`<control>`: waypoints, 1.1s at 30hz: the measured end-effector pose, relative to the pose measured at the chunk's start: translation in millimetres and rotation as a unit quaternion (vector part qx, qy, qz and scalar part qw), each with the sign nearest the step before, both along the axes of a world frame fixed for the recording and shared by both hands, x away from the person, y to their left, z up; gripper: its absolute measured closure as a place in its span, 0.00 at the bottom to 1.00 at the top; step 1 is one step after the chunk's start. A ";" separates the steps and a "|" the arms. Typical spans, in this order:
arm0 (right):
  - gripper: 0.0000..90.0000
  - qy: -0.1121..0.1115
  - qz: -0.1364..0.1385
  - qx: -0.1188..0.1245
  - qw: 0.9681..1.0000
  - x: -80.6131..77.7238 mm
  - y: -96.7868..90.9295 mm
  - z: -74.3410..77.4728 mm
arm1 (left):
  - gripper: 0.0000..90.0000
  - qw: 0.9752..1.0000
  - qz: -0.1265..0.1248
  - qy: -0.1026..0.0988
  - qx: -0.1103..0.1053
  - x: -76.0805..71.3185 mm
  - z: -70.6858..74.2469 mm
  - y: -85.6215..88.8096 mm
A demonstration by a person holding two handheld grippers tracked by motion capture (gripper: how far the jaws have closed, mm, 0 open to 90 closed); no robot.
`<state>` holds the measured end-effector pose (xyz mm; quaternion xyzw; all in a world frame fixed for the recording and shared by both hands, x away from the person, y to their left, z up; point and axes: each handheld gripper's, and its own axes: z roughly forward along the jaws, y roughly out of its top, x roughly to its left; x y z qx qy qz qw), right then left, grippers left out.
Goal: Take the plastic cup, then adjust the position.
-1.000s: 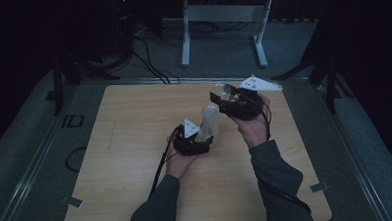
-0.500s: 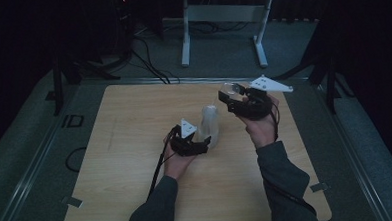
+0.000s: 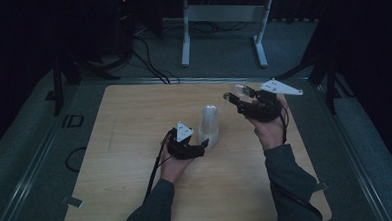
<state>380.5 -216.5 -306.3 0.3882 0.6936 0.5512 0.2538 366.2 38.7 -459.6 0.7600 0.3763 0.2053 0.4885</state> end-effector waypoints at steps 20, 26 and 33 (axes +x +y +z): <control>0.43 0.018 -0.023 -0.007 1.000 -3.0 -22.0 -16.0 | 0.26 1.000 -0.004 0.001 0.000 -5.0 -2.3 1.7; 0.43 0.024 -0.029 -0.007 0.999 -4.9 -28.2 -22.8 | 0.26 1.000 -0.006 -0.004 -0.003 -6.5 0.0 1.7; 0.44 0.033 -0.038 -0.003 0.999 -5.9 -35.5 -31.5 | 0.26 1.000 -0.013 -0.002 -0.003 -8.5 1.7 0.8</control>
